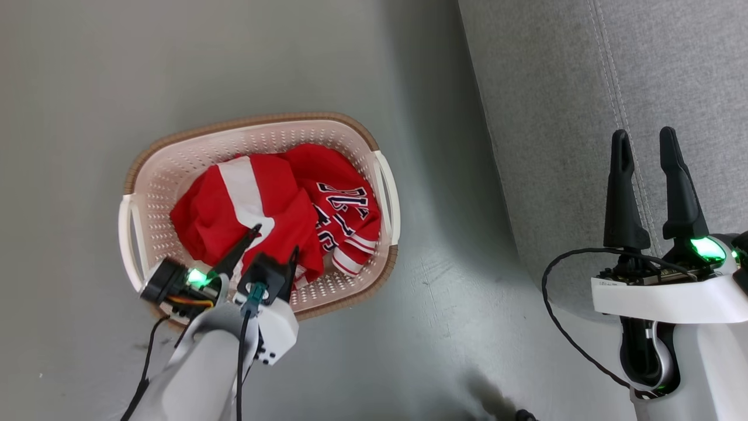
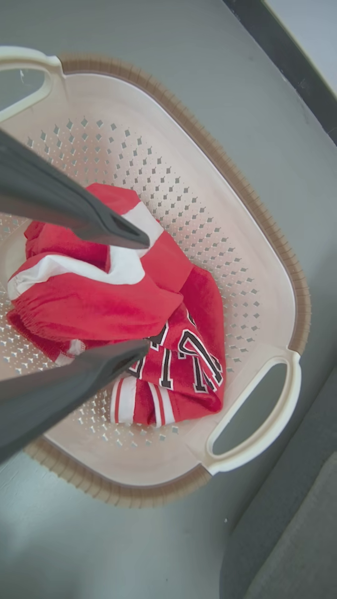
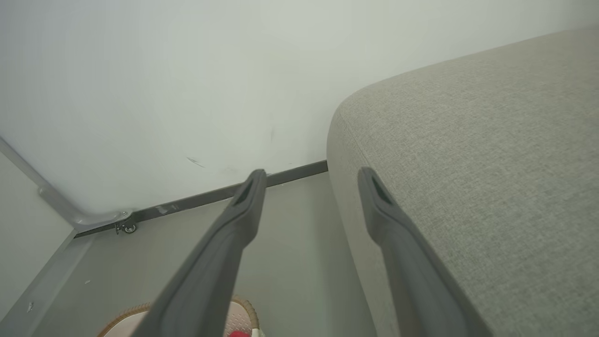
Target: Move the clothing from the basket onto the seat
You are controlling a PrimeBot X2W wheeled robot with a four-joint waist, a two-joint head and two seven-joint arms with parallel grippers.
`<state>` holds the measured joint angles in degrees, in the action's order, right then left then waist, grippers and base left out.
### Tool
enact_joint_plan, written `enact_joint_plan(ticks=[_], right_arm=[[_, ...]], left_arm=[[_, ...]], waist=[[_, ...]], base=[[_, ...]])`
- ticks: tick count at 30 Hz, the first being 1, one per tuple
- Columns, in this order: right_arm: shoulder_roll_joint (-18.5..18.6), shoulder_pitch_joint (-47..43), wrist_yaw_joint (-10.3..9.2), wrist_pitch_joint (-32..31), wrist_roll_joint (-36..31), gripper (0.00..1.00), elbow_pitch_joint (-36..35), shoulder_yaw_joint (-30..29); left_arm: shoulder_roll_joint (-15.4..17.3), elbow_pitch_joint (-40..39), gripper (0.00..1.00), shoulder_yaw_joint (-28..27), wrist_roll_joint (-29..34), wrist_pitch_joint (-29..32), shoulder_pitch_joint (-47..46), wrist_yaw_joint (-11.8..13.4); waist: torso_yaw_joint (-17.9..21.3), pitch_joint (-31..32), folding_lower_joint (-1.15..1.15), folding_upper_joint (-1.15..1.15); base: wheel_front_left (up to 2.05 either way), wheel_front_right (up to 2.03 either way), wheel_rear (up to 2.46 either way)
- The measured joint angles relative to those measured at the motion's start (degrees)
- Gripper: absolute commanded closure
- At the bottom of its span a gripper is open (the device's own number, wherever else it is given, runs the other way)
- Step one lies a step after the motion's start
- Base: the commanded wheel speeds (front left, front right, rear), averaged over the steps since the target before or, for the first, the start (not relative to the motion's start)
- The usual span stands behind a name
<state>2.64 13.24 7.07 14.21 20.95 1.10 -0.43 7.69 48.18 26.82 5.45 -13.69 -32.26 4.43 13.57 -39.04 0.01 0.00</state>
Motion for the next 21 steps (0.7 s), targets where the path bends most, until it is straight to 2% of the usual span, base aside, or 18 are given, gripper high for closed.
enact_joint_plan(ticks=[8,21], right_arm=[[-0.02,1.27,0.0,0.01,0.69,0.0,-0.37,0.52],[-0.1,2.59,0.0,0.07,1.85,0.0,-0.4,0.97]], left_arm=[[-0.32,1.78,0.0,1.23,1.55,-0.02,-3.74,0.01],[1.9,6.26,0.0,0.83,3.07,0.66,-7.06,0.94]], waist=[[1.27,-2.58,0.0,0.0],[2.79,-5.77,0.0,0.0]], base=[[0.0,0.0,0.0],[0.0,0.0,0.0]])
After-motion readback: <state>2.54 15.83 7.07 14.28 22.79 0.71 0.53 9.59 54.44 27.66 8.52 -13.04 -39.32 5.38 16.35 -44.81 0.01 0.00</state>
